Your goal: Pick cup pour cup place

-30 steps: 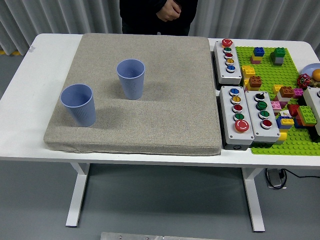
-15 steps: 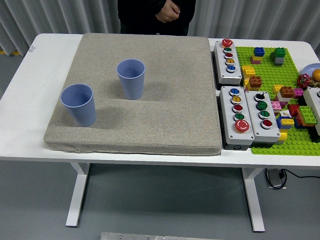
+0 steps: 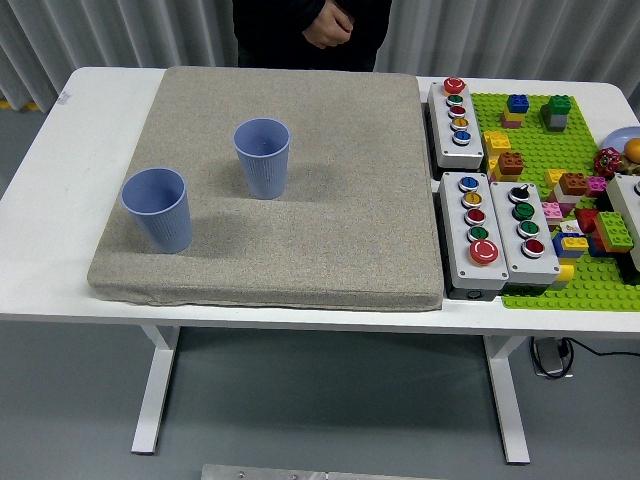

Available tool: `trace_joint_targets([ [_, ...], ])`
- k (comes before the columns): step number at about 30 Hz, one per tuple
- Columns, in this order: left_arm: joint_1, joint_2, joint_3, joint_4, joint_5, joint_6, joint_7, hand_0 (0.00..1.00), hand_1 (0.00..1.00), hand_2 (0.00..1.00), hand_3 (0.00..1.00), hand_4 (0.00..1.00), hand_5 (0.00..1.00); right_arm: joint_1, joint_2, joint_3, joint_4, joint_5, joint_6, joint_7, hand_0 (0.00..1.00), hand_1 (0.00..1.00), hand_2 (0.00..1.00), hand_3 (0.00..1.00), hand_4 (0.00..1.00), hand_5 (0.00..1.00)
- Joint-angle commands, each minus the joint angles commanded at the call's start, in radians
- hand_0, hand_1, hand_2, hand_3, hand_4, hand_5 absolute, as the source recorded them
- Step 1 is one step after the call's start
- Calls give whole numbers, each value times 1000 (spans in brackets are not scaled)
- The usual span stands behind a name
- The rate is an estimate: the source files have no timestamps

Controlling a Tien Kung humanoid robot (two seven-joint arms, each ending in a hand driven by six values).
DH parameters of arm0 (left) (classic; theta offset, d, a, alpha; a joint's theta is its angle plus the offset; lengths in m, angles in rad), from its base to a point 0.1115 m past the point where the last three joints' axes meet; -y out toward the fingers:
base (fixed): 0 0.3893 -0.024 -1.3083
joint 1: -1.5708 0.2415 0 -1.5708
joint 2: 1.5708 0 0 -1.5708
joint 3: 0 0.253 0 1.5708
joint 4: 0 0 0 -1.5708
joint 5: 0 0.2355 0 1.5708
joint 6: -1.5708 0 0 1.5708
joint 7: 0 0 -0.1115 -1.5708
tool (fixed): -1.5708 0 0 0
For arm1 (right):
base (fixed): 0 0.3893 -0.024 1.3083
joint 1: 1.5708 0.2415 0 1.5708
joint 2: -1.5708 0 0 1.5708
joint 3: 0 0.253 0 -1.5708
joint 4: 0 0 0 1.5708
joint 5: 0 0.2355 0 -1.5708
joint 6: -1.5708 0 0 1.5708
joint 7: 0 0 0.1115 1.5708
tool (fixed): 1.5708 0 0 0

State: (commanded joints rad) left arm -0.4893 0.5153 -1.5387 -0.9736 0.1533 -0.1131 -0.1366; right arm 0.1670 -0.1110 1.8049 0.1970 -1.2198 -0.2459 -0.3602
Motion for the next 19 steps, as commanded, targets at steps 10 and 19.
trace_joint_targets([
  [10, 33, 9, -62, -35, 28, 4, 0, 798, 805, 880, 882, 799, 998, 9, 2, 23, -1, -14, 6, -3, 688, 639, 591, 584, 2, 135],
  [19, 51, 20, -94, -59, 30, 3, 3, 797, 804, 881, 880, 798, 998, 19, 3, 35, 0, -32, 4, 0, 688, 639, 591, 585, 2, 123],
])
